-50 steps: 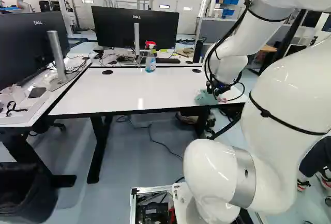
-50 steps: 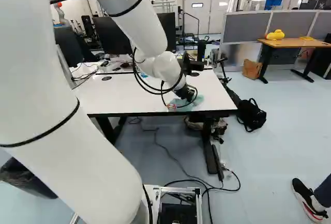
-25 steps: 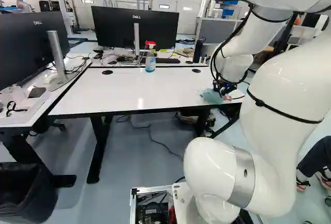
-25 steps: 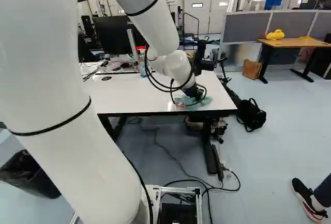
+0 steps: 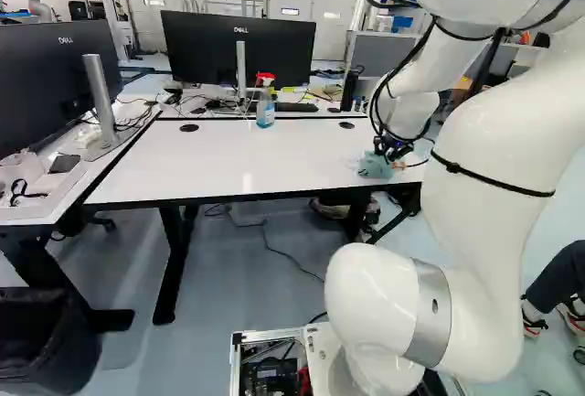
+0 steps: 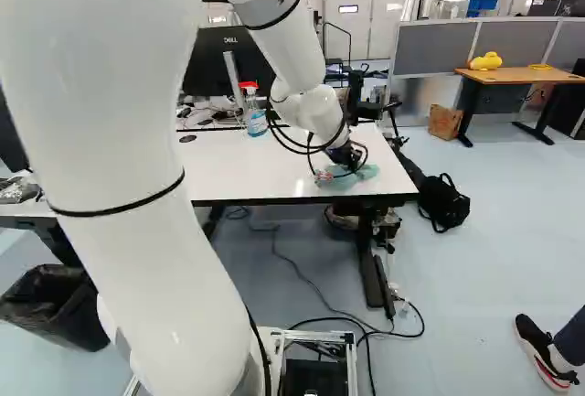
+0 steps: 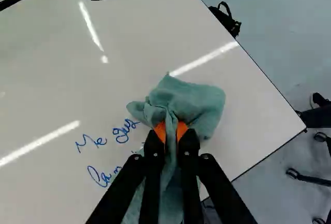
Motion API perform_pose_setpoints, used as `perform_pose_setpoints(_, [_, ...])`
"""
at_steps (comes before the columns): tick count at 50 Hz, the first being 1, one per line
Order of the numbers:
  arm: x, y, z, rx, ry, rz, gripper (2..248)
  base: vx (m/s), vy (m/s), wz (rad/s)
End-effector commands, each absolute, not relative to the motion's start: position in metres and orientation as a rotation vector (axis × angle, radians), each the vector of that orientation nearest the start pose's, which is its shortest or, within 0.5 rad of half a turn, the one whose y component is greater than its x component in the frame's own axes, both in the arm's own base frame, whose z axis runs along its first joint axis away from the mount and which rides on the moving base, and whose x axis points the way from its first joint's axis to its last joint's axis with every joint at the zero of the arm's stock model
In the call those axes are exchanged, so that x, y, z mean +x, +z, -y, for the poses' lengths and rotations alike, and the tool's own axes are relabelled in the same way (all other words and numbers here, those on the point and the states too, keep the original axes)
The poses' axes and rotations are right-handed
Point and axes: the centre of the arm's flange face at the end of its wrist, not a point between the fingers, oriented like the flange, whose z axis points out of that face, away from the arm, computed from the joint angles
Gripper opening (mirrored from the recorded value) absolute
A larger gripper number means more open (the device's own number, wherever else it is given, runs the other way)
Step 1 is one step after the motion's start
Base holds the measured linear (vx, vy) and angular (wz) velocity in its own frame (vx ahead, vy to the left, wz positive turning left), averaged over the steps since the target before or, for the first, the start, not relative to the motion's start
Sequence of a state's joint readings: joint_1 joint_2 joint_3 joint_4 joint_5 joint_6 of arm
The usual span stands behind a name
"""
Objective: Clean the table with the green towel
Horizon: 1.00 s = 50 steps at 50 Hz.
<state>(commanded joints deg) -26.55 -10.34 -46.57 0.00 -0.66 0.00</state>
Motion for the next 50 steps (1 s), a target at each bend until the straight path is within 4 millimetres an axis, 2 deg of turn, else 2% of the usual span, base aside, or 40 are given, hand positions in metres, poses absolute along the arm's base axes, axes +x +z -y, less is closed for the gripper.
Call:
perform_pose_setpoints(22, [0.467,0.419,0.191,-3.050,-0.984,-0.601,44,0.000,0.000,0.000])
perform_pose_setpoints(39, [0.465,0.420,0.162,-3.050,-0.977,-0.517,44,0.000,0.000,0.000])
perform_pose_setpoints(50, [0.455,0.420,0.145,-3.049,-0.969,-0.474,44,0.000,0.000,0.000])
